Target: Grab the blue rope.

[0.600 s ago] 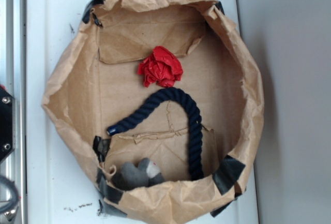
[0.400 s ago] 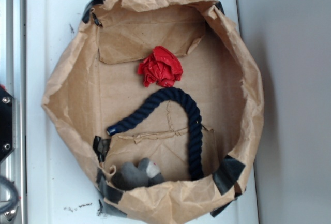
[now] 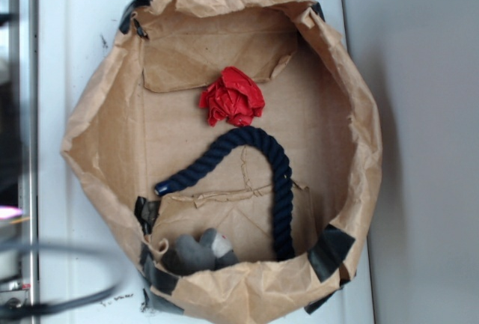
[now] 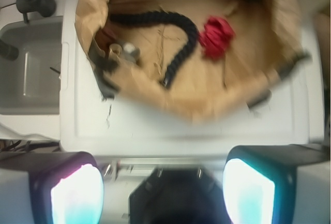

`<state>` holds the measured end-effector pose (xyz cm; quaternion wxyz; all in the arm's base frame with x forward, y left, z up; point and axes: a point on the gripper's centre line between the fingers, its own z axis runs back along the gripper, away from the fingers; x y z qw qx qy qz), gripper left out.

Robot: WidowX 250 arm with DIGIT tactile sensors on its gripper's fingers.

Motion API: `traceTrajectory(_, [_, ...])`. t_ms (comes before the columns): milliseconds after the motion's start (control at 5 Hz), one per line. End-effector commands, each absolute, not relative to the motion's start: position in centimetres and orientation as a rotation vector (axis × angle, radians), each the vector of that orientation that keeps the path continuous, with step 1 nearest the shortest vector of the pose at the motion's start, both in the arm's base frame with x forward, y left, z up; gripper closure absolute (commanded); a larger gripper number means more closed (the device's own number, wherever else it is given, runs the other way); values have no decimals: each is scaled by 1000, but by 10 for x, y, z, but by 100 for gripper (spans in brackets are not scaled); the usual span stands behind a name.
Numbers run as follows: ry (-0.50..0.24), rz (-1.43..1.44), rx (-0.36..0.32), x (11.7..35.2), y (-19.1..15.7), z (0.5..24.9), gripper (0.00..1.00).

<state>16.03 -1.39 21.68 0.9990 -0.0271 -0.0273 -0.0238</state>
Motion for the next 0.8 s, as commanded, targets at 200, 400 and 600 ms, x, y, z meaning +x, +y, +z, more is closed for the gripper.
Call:
traceTrajectory(200, [-116, -118, -209, 217, -6, 225, 0])
traceTrajectory(400, [-116, -118, -209, 217, -6, 225, 0])
traceTrajectory(600, [-145, -266, -116, 252, -1, 175, 0])
